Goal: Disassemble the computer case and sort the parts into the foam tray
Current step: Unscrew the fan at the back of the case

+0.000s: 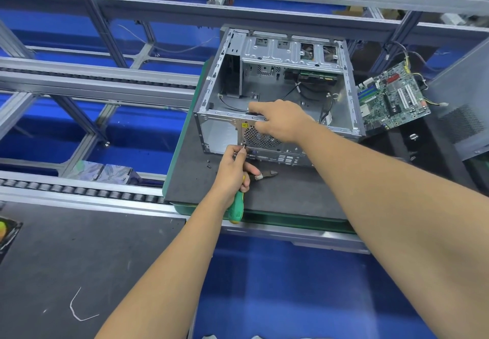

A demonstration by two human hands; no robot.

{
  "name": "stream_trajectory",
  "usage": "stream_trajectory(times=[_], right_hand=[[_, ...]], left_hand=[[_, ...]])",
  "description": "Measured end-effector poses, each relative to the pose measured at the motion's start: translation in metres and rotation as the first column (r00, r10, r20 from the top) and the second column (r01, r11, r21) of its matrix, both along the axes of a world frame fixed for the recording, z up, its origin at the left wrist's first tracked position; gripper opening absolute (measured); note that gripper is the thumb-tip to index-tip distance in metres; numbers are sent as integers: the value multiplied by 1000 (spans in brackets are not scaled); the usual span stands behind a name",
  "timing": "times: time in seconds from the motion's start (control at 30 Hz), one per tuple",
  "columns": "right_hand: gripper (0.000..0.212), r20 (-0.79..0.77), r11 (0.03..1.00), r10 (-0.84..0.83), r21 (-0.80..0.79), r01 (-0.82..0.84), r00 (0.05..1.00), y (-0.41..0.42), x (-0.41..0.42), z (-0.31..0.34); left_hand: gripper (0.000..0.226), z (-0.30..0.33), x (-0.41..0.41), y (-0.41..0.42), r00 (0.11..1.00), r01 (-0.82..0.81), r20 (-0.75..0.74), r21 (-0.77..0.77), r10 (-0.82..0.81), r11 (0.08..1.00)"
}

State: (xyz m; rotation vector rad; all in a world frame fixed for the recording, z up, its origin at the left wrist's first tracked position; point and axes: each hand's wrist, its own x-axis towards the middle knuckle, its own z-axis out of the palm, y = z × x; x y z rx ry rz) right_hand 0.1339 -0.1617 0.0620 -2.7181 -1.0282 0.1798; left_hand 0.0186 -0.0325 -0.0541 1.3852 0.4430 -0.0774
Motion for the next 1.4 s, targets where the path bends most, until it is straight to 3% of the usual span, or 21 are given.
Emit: stream_trajectory(times=[0.2,0.6,0.83,1.07,1.3,1.4], right_hand=[[27,11,1000,-8,0,8,1000,0,1,-2],[20,2,1000,6,0,-6,1000,0,0,-1],[17,14,1000,6,-11,-6,1000,1,-1,-1],[23,27,1000,0,-8,0,1000,1,-2,-1],[30,19,1000,-16,-10,16,1000,2,-3,1],[30,27,1000,-10,-25,11,1000,2,-3,1]], left_hand=[[13,0,1,2,1000,16,11,71,-17,997],[10,-3,0,2,999,12,30,171,-17,985],[11,-2,0,1,1000,-16,21,115,13,993],[14,1,3,-11,997,-69,61,333,52,940],[16,9,4,-13,986,-134,-103,-53,128,990],[31,12,2,-6,981,-125,-161,-122,105,985]])
